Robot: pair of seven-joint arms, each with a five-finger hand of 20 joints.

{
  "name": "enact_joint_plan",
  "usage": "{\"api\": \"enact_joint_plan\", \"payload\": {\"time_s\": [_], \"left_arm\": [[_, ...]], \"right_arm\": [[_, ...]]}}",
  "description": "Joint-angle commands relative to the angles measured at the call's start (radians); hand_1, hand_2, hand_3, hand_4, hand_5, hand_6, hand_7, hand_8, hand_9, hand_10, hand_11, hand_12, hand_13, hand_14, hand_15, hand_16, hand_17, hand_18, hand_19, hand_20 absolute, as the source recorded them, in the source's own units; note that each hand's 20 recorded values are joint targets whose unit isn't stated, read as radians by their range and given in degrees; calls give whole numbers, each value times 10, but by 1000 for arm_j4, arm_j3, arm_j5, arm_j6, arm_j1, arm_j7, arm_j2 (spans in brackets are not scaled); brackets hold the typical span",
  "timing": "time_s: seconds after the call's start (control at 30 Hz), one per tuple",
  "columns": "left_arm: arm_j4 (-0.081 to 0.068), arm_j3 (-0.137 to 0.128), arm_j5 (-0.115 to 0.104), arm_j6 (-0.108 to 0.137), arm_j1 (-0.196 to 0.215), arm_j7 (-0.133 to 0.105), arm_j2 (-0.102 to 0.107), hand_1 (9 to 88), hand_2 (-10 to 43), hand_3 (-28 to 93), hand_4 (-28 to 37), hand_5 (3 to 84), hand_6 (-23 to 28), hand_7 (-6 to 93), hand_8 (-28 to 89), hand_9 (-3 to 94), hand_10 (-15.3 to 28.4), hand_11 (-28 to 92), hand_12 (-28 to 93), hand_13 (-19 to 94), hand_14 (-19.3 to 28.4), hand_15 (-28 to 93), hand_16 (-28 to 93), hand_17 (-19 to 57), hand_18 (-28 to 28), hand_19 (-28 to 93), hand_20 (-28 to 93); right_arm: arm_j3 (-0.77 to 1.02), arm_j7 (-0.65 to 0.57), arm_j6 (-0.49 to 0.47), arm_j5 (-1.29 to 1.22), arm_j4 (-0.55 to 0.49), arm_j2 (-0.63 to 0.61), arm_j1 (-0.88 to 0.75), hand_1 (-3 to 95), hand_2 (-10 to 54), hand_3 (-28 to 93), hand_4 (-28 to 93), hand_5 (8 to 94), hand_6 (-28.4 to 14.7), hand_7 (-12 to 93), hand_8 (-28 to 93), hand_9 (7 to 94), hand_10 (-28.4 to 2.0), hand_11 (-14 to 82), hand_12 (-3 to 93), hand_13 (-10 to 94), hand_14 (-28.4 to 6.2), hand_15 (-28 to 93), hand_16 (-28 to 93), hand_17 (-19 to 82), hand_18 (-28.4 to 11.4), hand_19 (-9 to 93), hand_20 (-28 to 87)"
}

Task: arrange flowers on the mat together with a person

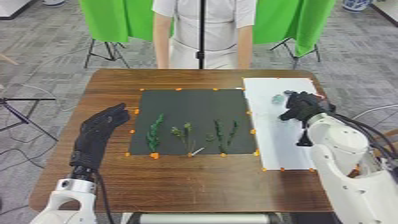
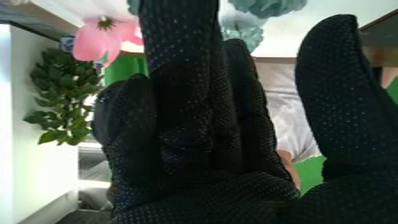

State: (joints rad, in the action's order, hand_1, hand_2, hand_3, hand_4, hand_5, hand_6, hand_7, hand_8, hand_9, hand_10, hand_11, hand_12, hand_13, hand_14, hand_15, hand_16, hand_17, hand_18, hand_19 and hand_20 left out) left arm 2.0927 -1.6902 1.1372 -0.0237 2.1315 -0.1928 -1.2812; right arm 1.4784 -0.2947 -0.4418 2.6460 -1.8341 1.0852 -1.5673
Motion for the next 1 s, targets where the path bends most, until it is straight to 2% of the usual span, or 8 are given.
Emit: {"api": "enact_joint_plan", "payload": {"time_s": [0.03,0.3,0.43,0.47,0.5,0.57,0.73,1.0], "left_arm": [[4,-24,23,-24,7,29,-51,303,-57,625,-141,480,36,137,-56,430,127,174,156,336,167,163,50,55,123,60,195],[-4,-11,18,-23,-2,19,-41,303,-57,626,-141,480,35,137,-55,429,126,174,156,336,167,162,50,55,123,60,195],[-5,-16,20,-31,-2,26,-44,304,-57,626,-141,480,35,137,-56,429,126,174,156,337,168,164,50,55,123,60,195],[-5,-16,21,-31,-2,26,-42,304,-57,625,-141,480,35,137,-56,429,126,174,156,336,168,163,50,55,123,60,194],[-7,-15,20,-30,-5,24,-37,305,-56,623,-141,480,35,137,-56,429,126,173,155,336,168,163,49,55,123,60,194],[-9,-14,17,-31,-10,23,-32,305,-57,625,-140,480,35,137,-56,429,126,173,156,336,167,163,49,55,124,60,194],[-12,-27,23,-37,-15,18,-32,306,-58,624,-140,480,35,137,-56,428,126,173,156,336,167,163,49,55,123,60,194],[-12,-80,-4,18,11,-3,35,304,-61,628,-139,480,36,136,-55,429,126,174,157,337,168,164,50,56,124,61,195]], "right_arm": [[-33,6,-27,-5,43,4,22,391,-95,659,-255,609,-6,122,-80,824,-132,134,146,937,-38,358,266,644,-85,870,257],[-42,16,1,-6,66,12,20,420,-95,665,-139,673,-8,154,-77,849,-127,151,154,937,-28,405,246,656,-82,888,258],[-46,26,53,-10,63,13,-12,494,-95,600,-68,698,-9,169,-41,882,-105,99,246,937,-20,440,235,664,-81,890,280],[-50,30,64,-8,64,11,-16,528,-95,540,-19,705,-11,169,17,896,-99,79,274,937,-18,448,234,666,-83,888,291],[-51,32,68,-9,63,10,-21,739,-95,0,341,718,-14,167,83,918,-95,60,306,937,-16,458,235,671,-80,871,339],[-58,32,92,-12,62,7,-28,849,-95,-259,532,734,-18,171,146,930,-88,65,333,937,-12,478,237,675,-82,873,358],[-68,33,142,-33,41,-8,-29,881,-95,-283,586,773,-14,189,211,937,-79,113,355,937,-5,532,237,683,-91,914,367],[-79,37,167,-90,-78,-41,15,877,-95,-283,653,792,-11,200,231,937,-77,159,358,937,-3,553,233,685,-97,931,374]]}}
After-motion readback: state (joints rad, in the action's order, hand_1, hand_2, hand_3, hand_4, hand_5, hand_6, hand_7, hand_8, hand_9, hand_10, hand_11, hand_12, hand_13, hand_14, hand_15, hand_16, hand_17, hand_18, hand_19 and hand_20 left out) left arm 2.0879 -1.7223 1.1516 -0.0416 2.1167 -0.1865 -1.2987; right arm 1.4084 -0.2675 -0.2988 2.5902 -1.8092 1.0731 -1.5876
